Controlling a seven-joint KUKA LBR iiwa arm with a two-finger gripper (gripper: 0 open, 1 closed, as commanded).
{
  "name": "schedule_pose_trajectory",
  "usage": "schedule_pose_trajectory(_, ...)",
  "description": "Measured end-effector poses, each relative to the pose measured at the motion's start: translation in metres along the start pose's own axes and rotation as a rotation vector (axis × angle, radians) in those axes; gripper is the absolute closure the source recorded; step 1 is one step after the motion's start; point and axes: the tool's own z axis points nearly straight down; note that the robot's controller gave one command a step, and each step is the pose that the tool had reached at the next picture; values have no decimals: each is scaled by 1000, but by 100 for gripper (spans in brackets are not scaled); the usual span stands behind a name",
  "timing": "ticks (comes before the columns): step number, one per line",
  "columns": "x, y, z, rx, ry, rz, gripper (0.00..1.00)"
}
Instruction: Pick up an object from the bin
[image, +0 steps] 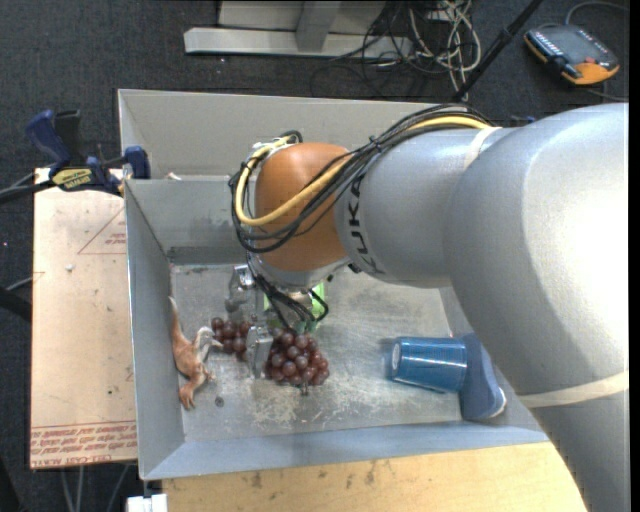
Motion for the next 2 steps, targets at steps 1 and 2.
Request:
schedule_pose_trajectory(1, -2, -7, 7, -2, -3, -120, 100)
schedule_pose_trajectory(2, -2, -8, 7, -2, -3, -120, 0)
